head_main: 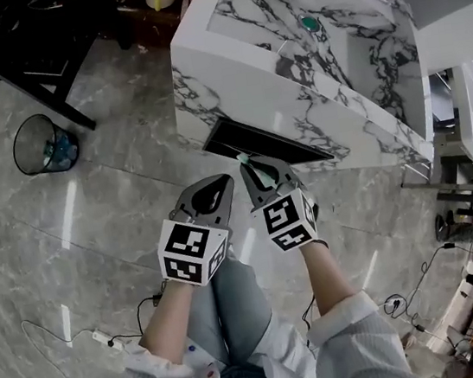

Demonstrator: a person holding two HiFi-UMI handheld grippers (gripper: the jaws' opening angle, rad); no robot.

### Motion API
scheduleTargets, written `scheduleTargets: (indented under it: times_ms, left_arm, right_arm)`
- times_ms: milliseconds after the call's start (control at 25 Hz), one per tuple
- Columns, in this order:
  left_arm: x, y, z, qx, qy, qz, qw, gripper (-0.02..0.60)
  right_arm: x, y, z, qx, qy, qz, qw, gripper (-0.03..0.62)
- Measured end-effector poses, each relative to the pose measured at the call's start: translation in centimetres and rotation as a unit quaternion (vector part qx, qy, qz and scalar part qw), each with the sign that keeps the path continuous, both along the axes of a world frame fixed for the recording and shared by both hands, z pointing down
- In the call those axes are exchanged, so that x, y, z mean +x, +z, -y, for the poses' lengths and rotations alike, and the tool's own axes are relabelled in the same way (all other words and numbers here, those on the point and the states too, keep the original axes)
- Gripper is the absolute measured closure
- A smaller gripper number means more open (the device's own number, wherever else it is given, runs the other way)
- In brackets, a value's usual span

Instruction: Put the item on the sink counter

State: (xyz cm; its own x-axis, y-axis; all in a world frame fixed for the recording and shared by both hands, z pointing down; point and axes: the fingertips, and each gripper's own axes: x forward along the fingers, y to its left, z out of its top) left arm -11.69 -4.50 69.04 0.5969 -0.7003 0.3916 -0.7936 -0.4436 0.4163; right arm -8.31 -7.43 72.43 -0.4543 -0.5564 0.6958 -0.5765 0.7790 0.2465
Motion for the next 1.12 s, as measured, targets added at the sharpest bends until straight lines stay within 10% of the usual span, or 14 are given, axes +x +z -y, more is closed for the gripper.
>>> scheduleTargets:
  times_ms: [1120]
  left_arm:
    - [-3.5, 10.1, 1.7, -0.029, -0.024, 0.018, 0.9991, 0.565]
  right_arm:
    - [2.6, 14.5, 9.6, 0.041, -0.025, -0.131, 0.990, 0.553]
